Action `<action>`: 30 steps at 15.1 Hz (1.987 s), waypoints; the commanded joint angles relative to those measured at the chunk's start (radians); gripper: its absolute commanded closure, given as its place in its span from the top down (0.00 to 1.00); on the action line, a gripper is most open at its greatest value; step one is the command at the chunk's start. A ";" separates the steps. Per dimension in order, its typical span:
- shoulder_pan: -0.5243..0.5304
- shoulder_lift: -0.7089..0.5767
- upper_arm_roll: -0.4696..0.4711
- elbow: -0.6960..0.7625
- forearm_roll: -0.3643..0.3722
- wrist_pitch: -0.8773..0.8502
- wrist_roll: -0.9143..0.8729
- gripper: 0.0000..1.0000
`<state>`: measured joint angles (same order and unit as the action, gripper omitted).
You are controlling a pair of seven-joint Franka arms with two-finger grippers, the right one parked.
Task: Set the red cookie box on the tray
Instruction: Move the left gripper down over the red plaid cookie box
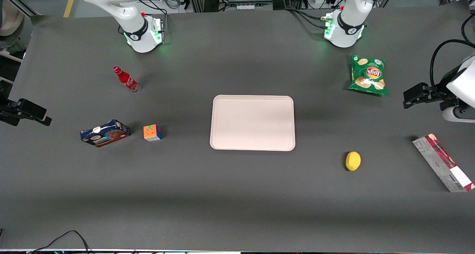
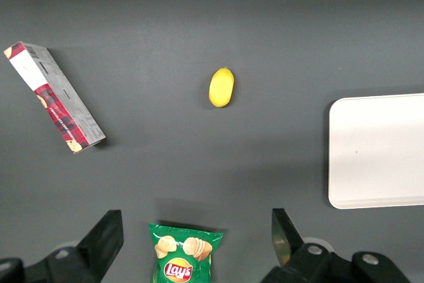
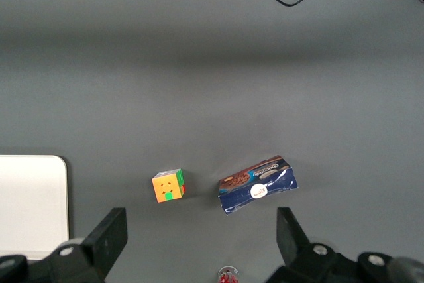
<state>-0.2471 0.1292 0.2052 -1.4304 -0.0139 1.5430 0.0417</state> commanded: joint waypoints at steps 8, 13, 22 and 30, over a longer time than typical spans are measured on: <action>0.000 0.027 0.064 -0.005 0.000 -0.003 -0.017 1.00; 0.000 0.087 0.244 -0.042 -0.009 0.063 -0.017 1.00; 0.071 0.245 0.453 -0.308 -0.180 0.511 0.186 1.00; 0.126 0.486 0.453 -0.285 -0.474 0.689 0.383 1.00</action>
<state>-0.1310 0.5469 0.6468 -1.7524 -0.4144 2.2020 0.3521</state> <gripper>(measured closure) 0.000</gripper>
